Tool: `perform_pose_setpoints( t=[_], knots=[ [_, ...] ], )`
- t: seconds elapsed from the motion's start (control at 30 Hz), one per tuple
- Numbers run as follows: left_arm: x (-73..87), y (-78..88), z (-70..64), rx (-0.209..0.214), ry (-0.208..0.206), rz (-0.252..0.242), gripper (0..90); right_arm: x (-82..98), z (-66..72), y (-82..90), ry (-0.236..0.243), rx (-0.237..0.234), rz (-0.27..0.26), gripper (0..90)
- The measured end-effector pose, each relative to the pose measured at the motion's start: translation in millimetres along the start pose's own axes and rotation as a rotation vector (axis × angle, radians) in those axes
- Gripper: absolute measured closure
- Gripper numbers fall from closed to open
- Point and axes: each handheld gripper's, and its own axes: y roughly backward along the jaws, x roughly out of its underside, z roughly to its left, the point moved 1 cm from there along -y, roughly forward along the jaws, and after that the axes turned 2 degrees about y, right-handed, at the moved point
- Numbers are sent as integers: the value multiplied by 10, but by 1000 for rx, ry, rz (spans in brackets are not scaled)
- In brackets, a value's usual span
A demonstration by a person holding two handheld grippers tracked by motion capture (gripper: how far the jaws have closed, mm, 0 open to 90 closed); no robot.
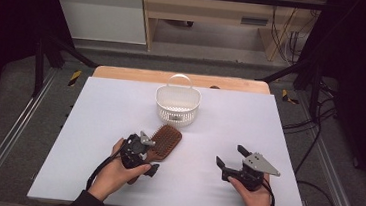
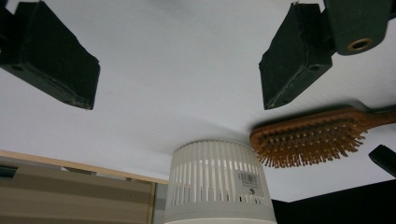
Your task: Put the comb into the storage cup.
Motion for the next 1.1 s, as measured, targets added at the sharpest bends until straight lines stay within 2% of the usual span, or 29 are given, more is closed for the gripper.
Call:
perform_pose_setpoints(
  t=[0.2,0.43,0.63,0.83,1.1],
  knots=[
    [10,-23,27,-1,-3,20,146,-1,4,1,-2,-1,1,123],
    [28,-15,73,29,5,47,368,0,8,-3,-4,-3,4,123],
    [9,-48,72,39,1,78,479,-1,7,-2,-4,-3,3,123],
    [-12,-91,59,36,-3,113,542,-2,2,1,-4,-3,2,122],
    [-36,-100,72,22,3,127,606,-1,-2,0,0,-4,2,123]
  ],
)
